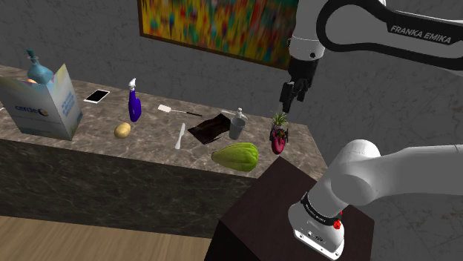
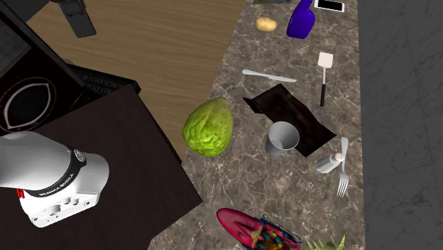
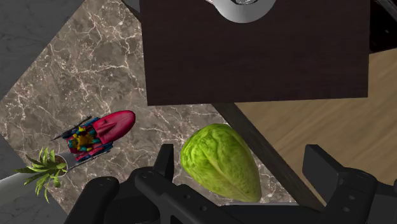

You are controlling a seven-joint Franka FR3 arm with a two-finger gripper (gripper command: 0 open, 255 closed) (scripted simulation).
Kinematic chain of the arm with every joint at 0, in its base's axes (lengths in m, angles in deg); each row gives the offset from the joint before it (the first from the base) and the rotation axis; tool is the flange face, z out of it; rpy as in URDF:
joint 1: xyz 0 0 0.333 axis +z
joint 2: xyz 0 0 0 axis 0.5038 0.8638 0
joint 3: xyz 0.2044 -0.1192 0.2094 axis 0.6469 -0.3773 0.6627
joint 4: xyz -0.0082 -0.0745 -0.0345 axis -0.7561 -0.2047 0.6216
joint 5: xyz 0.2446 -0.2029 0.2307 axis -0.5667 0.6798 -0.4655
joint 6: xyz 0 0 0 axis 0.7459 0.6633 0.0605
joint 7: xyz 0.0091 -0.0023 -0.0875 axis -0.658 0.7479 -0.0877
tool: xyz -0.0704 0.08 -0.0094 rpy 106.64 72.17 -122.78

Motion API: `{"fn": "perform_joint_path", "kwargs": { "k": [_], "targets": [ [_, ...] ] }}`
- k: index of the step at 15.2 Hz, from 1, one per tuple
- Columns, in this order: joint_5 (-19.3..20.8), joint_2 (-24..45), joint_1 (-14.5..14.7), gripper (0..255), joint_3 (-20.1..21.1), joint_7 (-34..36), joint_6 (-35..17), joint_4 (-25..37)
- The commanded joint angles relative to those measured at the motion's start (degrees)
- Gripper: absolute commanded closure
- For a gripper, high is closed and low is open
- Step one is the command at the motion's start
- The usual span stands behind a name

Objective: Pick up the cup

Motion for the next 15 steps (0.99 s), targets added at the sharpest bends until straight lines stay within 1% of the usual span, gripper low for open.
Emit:
{"fn": "perform_joint_path", "kwargs": {
  "k": [1, 8, 15],
  "targets": [
    [0.0, 0.0, 0.0, 0, 0.0, 0.0, 0.0, 0.0],
    [3.1, 7.67, -1.86, 0, -3.64, -1.45, -15.43, -5.67],
    [5.82, 19.64, -3.85, 0, -7.08, -2.54, -30.91, -7.05]
  ]
}}
